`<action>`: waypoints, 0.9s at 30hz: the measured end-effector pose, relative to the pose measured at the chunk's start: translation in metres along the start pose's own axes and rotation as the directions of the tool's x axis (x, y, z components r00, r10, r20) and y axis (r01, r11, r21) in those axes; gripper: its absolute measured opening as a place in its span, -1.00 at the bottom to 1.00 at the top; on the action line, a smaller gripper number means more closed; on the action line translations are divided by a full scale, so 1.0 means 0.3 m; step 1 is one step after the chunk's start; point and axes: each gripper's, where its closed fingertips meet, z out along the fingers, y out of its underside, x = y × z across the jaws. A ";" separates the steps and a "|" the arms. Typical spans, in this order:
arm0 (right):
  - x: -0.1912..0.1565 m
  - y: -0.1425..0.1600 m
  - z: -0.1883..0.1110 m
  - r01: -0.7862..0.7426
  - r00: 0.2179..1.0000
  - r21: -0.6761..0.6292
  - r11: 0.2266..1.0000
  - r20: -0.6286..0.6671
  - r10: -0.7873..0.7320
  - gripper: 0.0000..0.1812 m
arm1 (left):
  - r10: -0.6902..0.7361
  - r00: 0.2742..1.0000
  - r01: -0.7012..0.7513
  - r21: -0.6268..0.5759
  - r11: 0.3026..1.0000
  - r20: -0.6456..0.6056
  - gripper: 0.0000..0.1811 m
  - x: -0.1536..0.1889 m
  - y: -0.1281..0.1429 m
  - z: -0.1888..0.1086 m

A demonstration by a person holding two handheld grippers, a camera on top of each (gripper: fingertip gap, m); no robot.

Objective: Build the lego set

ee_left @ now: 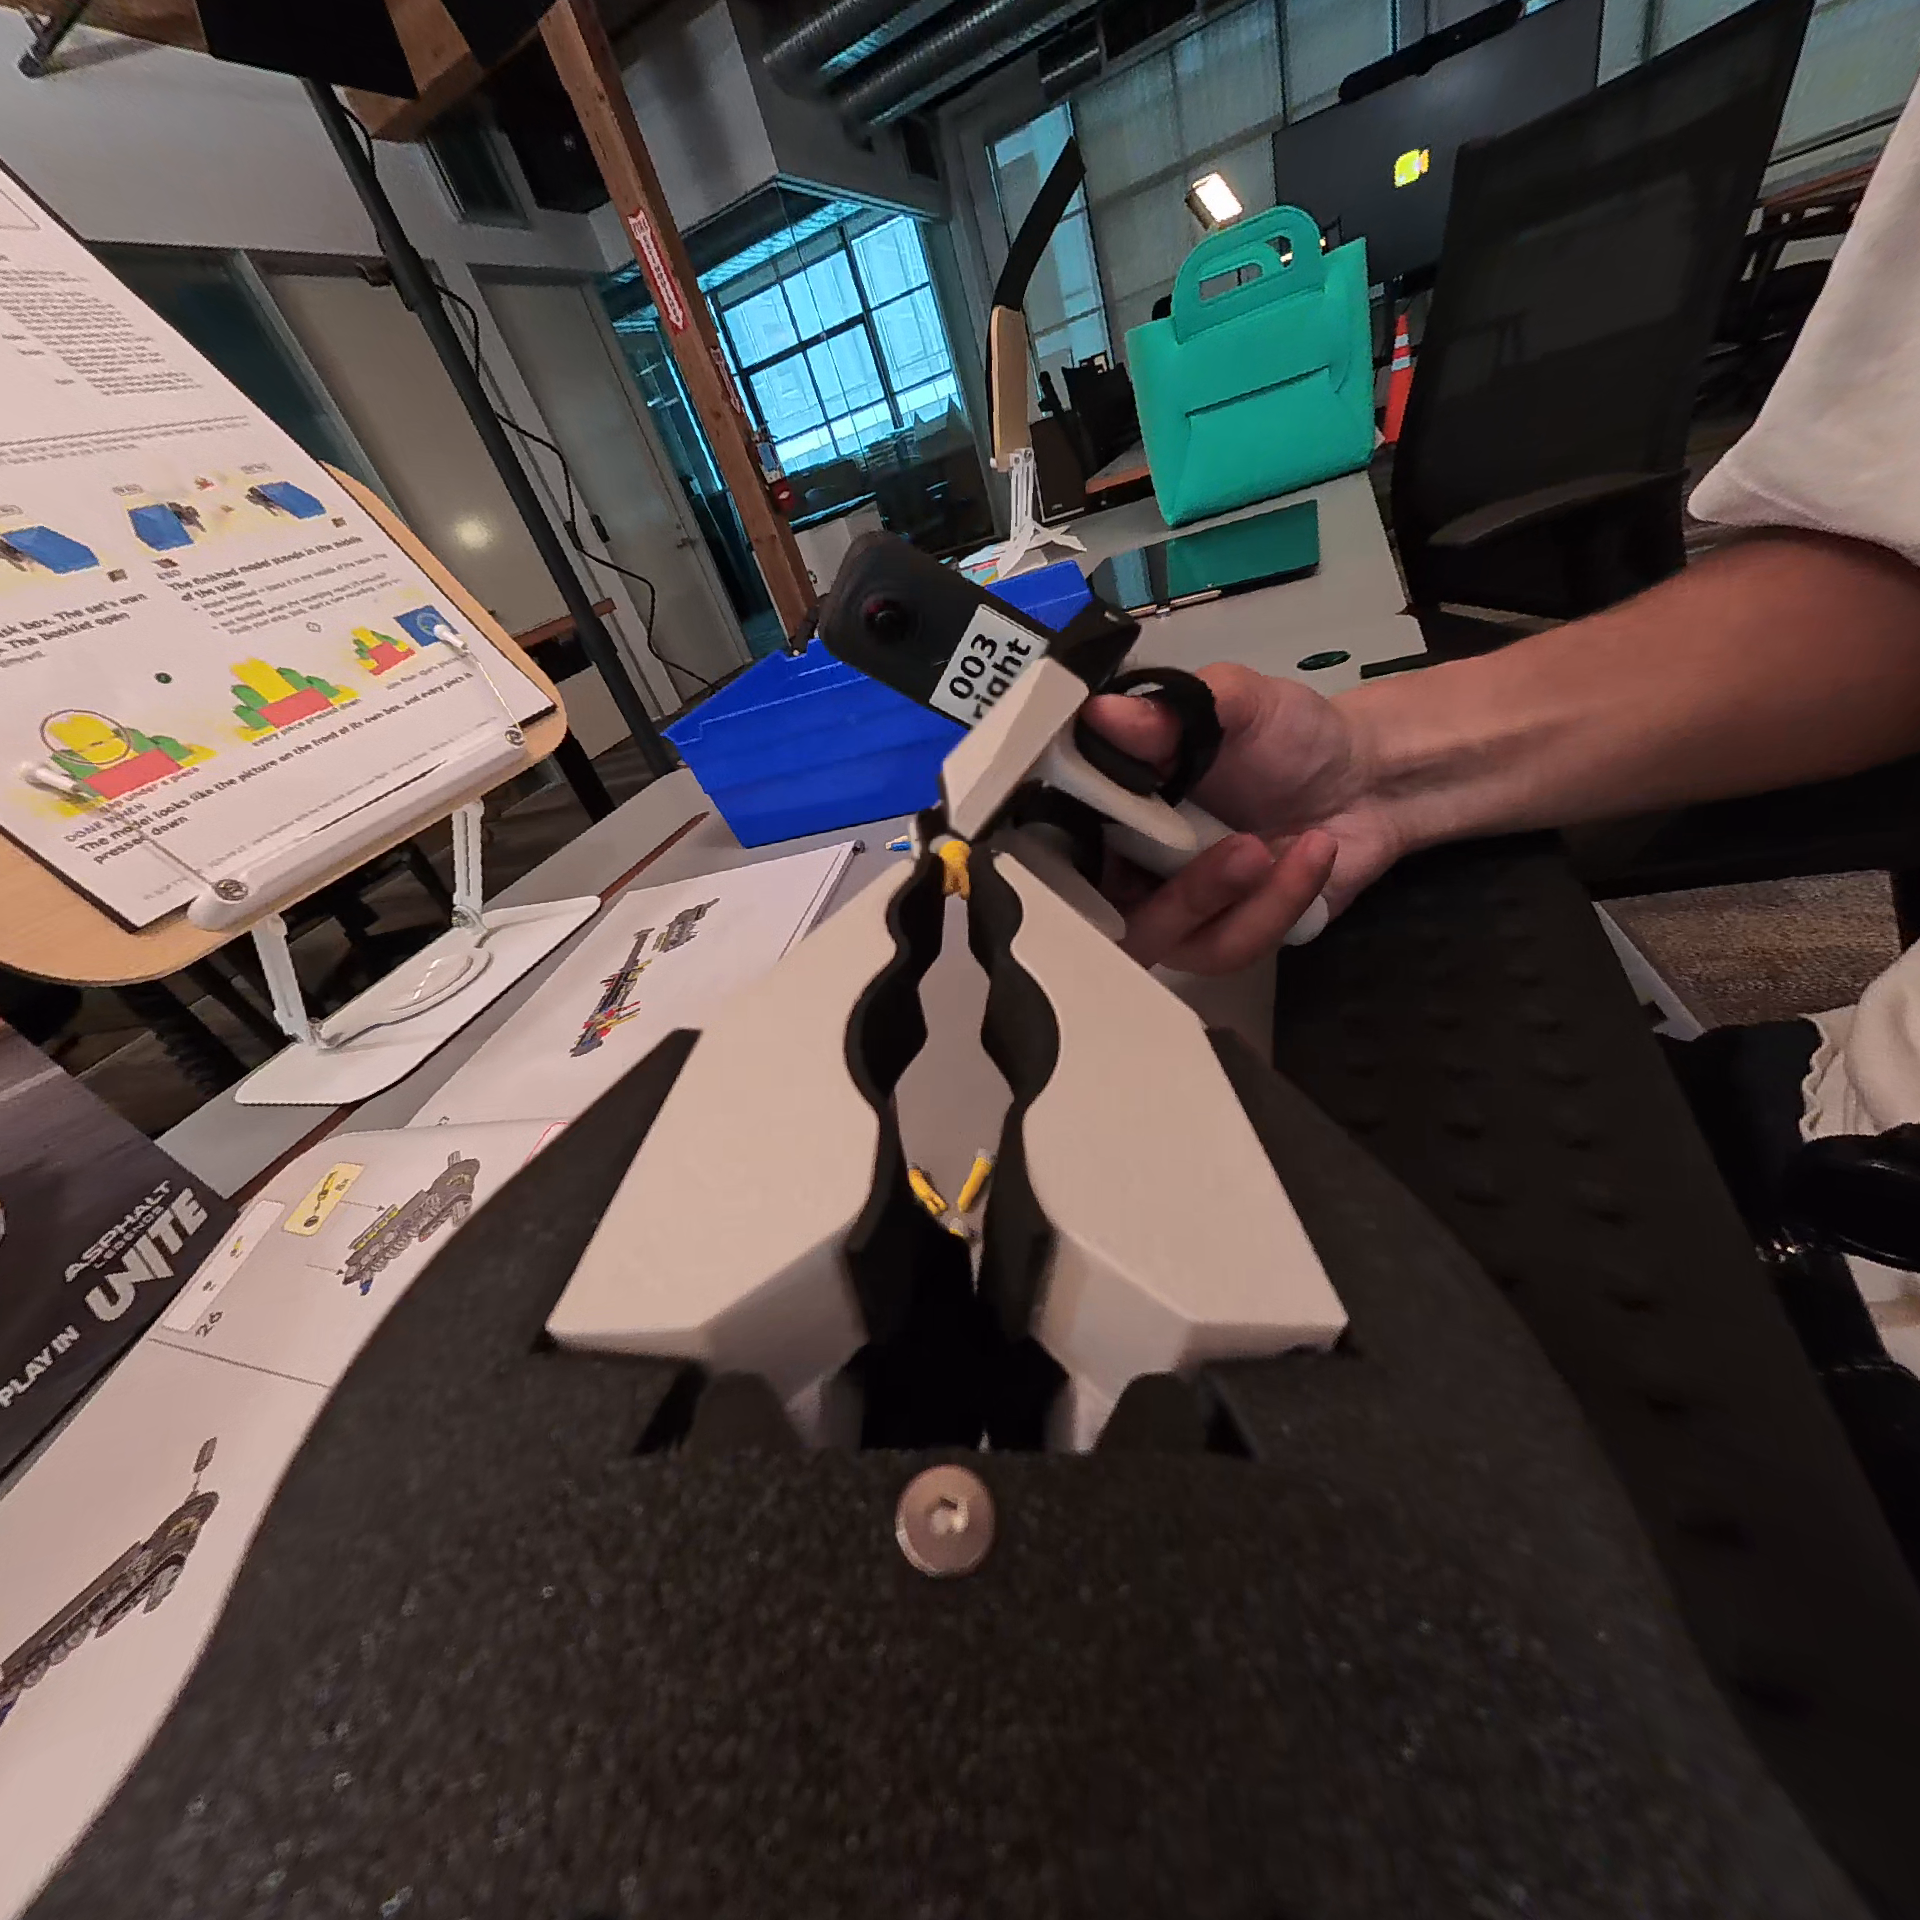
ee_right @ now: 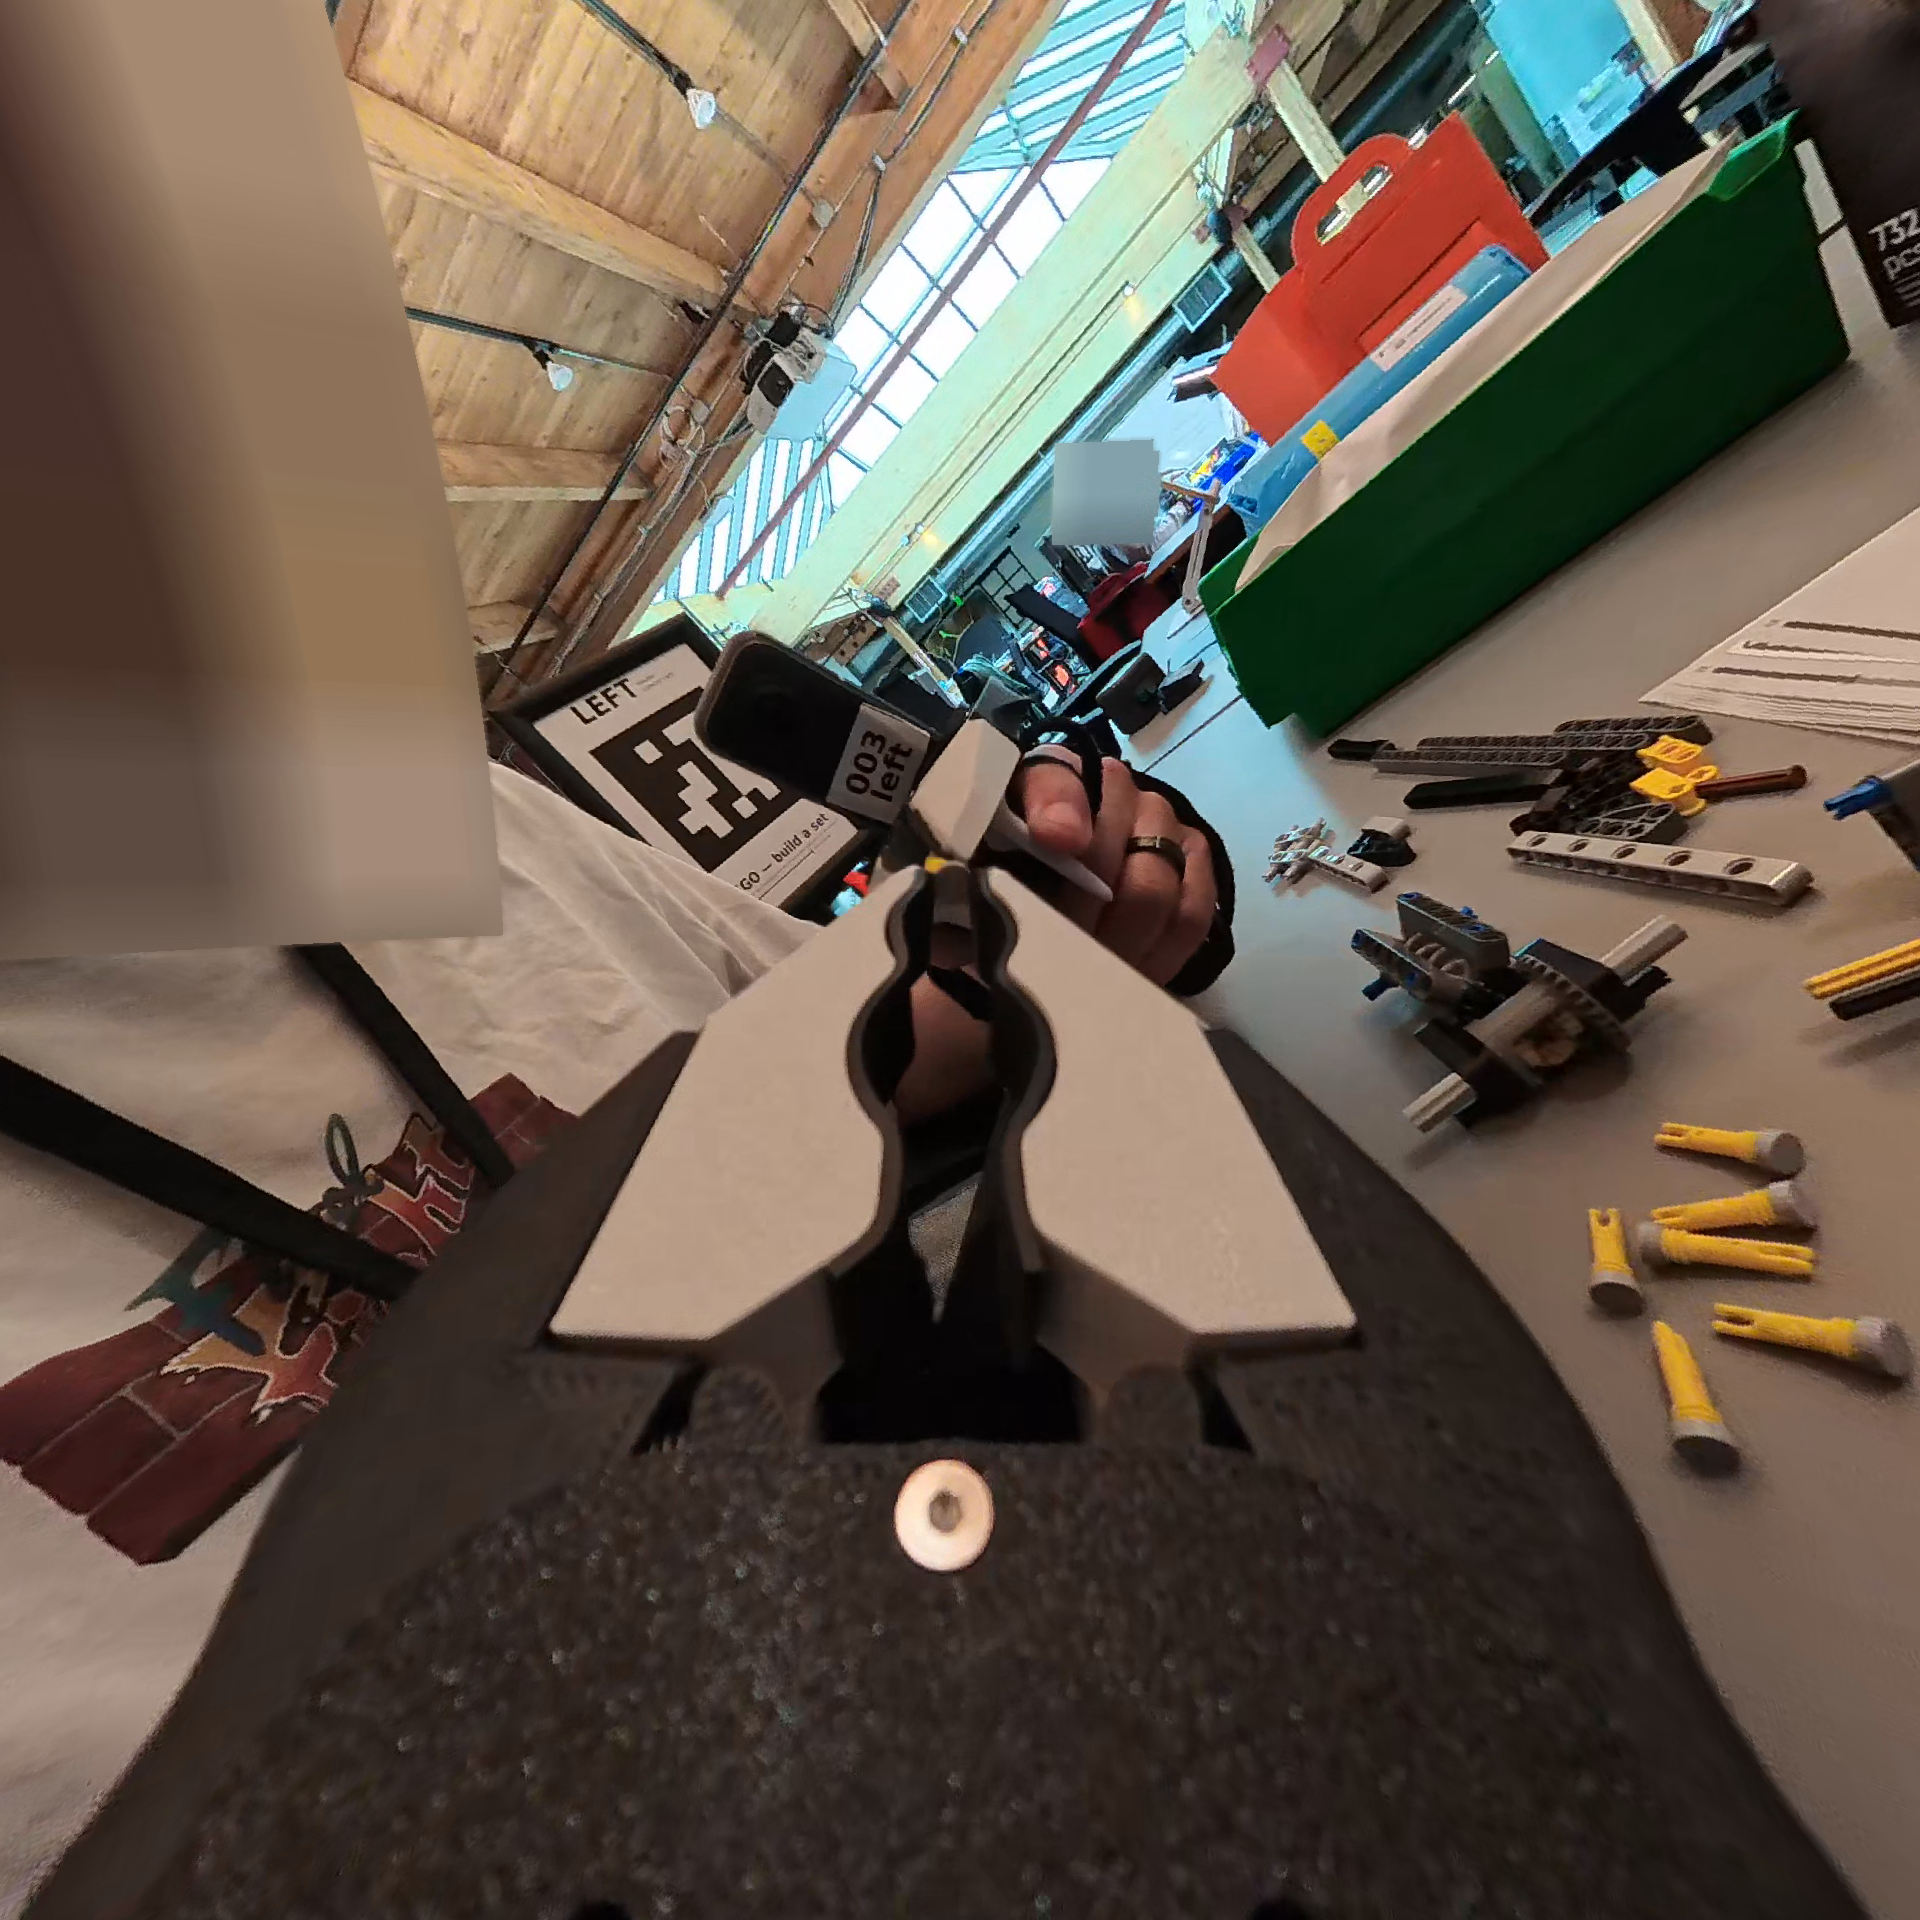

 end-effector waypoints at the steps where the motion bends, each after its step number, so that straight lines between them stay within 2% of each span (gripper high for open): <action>1: -0.006 -0.003 0.000 -0.004 1.000 0.008 1.000 0.011 0.004 -0.93 | 0.003 1.000 -0.003 0.000 1.000 0.002 -0.96 -0.001 0.000 0.000; 9: -0.006 0.001 0.002 -0.032 0.999 0.020 0.999 0.029 0.032 -0.93 | 0.005 1.000 -0.005 -0.004 1.000 0.003 -0.96 -0.001 0.002 0.000; 15: -0.018 0.022 -0.002 -0.081 0.992 -0.030 0.996 0.094 0.083 -0.93 | -0.036 0.998 0.037 0.004 0.999 -0.051 -0.96 0.023 0.002 -0.001; 22: -0.052 0.023 0.006 -0.116 0.977 -0.030 0.993 0.179 0.120 -0.93 | -0.044 0.996 0.049 0.052 0.997 -0.077 -0.96 0.039 -0.026 -0.004; 27: -0.045 0.037 -0.001 -0.120 0.978 -0.050 0.992 0.164 0.127 -0.94 | -0.025 0.996 0.027 0.024 0.999 -0.082 -0.96 0.048 -0.011 0.000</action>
